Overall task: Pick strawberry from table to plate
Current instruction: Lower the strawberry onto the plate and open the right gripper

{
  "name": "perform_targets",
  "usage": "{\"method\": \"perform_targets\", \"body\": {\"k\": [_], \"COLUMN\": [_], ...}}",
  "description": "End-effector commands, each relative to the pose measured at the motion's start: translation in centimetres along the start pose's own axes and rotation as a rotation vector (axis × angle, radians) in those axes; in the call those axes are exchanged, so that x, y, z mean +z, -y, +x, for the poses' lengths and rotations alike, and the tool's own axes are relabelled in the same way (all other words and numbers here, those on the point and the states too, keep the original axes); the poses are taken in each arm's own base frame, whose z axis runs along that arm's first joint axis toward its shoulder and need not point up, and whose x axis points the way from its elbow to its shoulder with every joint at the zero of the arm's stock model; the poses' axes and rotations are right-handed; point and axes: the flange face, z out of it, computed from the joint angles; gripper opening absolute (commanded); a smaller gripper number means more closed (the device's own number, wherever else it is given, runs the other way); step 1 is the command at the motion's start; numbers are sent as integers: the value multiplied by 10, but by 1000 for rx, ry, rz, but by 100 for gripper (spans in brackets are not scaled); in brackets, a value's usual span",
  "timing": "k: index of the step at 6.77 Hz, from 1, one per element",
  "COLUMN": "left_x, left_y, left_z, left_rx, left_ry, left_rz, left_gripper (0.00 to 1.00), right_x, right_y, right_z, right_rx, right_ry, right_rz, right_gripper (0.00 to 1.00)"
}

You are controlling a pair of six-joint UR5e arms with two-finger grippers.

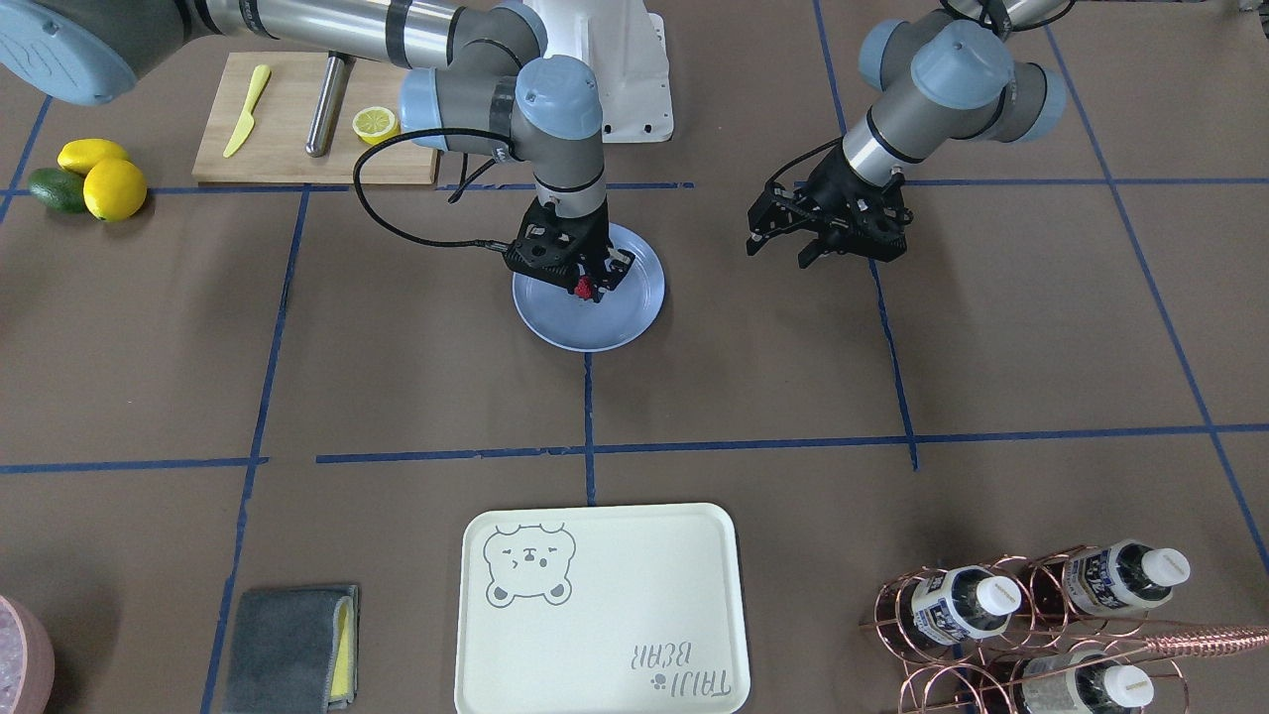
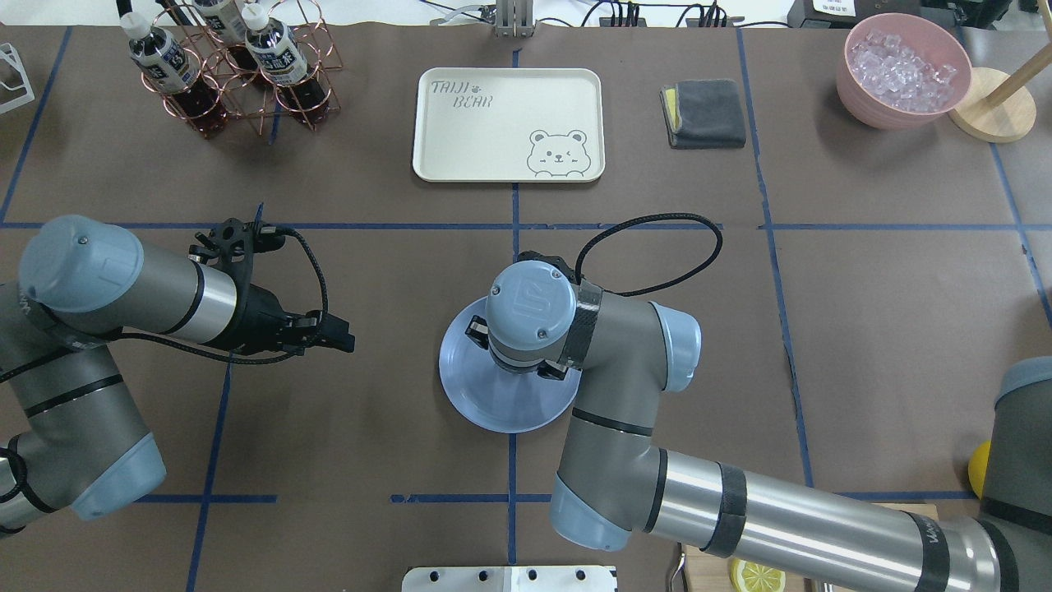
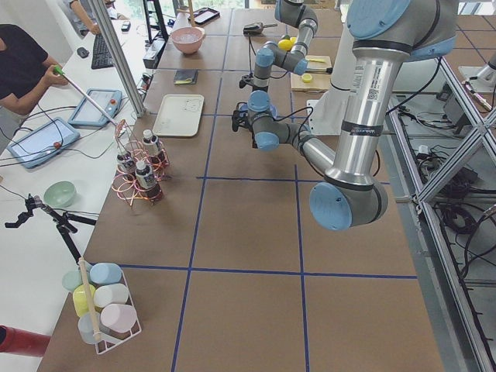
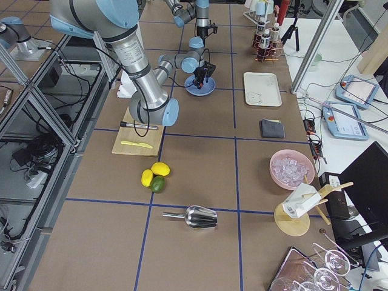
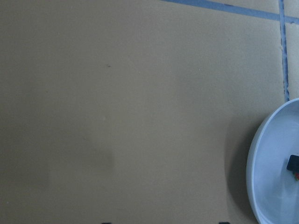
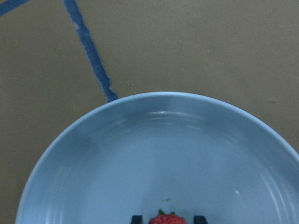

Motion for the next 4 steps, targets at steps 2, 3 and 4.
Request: {"method": "perform_targets", "body": {"k": [2, 3, 4], "left_x": [-2, -5, -6], "left_y": [0, 0, 0], "left_z": [-1, -4, -5], "left_rx": [1, 4, 38], "left_ry": [0, 0, 0], "left_rz": [2, 3, 0], "left_gripper": [82, 81, 81], "right_x": [-20, -52, -74], "right_y": [8, 23, 43], "right_z": [-9, -4, 26], "right_rx": [8, 25, 24], "right_ry": [19, 31, 32], "right_rz": [0, -3, -31], "right_gripper": [100, 100, 100]}}
